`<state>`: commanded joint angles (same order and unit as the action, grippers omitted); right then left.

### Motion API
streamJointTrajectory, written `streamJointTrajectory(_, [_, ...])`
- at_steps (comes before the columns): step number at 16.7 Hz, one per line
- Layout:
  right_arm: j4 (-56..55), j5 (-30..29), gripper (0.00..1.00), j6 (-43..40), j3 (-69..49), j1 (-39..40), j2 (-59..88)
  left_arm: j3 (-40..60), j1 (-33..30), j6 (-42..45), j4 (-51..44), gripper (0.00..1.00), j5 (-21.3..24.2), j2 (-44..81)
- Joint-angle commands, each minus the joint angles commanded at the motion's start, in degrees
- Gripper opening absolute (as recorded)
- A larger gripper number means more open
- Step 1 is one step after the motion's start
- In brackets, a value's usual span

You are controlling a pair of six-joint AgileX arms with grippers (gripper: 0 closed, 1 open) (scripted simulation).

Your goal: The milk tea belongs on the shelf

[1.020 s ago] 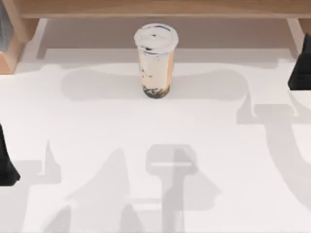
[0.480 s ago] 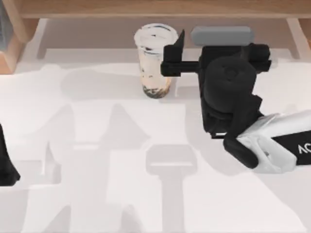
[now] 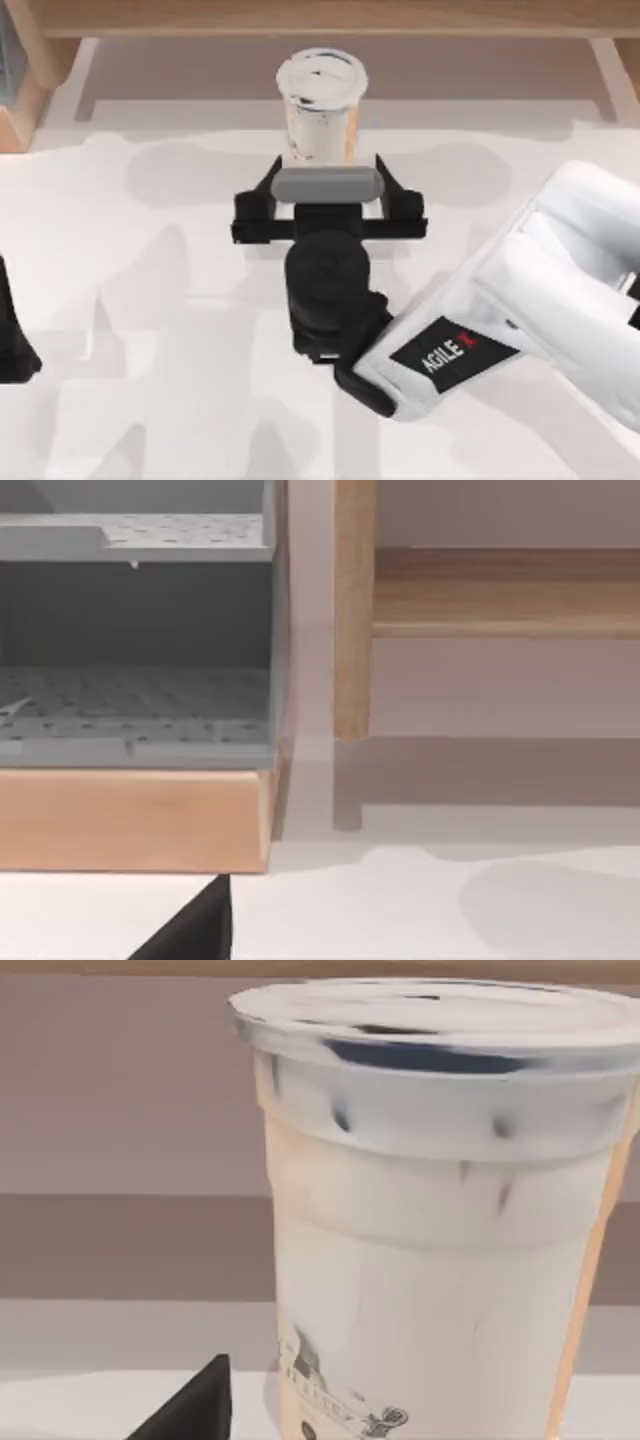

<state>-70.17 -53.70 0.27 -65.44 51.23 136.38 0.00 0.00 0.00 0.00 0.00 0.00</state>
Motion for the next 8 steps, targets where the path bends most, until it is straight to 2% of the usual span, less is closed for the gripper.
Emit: streamJointTrajectory(8, [-0.7,-0.5,1.0,0.0,-0.9,0.3,1.7,0.0,0.0,0.0,0.0,1.0,0.0,0.0])
